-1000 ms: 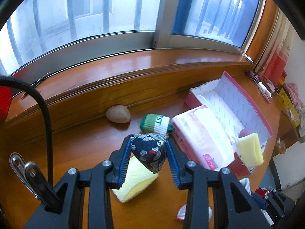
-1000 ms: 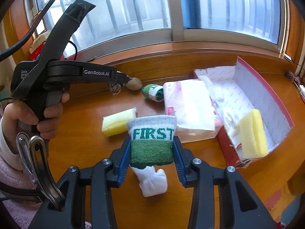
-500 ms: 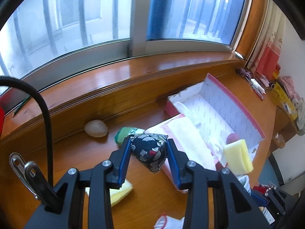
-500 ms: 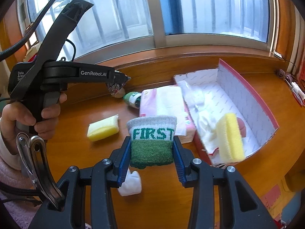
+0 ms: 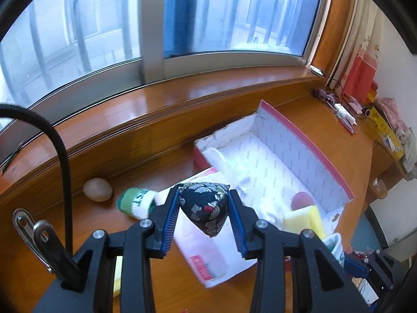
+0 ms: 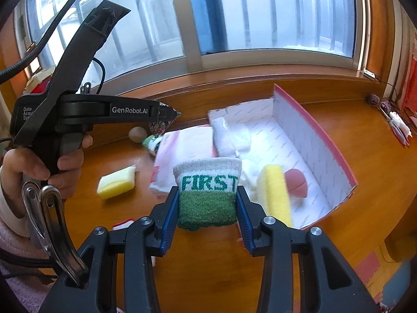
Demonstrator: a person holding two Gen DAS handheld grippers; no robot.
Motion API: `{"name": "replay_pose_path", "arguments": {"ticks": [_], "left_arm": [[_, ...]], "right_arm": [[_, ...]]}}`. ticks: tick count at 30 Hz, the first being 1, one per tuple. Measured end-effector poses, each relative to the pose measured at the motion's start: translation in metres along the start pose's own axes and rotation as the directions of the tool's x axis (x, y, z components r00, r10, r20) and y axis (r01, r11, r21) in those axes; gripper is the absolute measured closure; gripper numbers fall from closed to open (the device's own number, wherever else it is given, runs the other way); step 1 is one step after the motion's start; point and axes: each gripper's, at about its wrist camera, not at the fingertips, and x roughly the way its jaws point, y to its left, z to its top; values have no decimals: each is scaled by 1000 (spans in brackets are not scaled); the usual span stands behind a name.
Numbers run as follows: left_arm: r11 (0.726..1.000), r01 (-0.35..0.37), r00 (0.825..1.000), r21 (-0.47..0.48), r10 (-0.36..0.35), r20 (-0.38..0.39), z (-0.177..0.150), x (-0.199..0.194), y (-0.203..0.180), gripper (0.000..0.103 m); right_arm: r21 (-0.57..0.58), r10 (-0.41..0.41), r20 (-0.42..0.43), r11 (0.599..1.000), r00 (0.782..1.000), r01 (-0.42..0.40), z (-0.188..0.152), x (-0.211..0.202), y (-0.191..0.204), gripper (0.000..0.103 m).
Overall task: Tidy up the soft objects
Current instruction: 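Carry the pouch and wristband in both grippers over the pink-and-white box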
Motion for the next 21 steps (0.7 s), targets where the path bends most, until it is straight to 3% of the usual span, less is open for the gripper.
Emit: {"name": "replay_pose_path", "arguments": {"ticks": [21], "left_arm": [[996, 25, 998, 88, -20, -53, 28, 54, -56, 64]], "right_arm": [[59, -6, -2, 998, 1000, 6, 22, 25, -57, 61]]}}
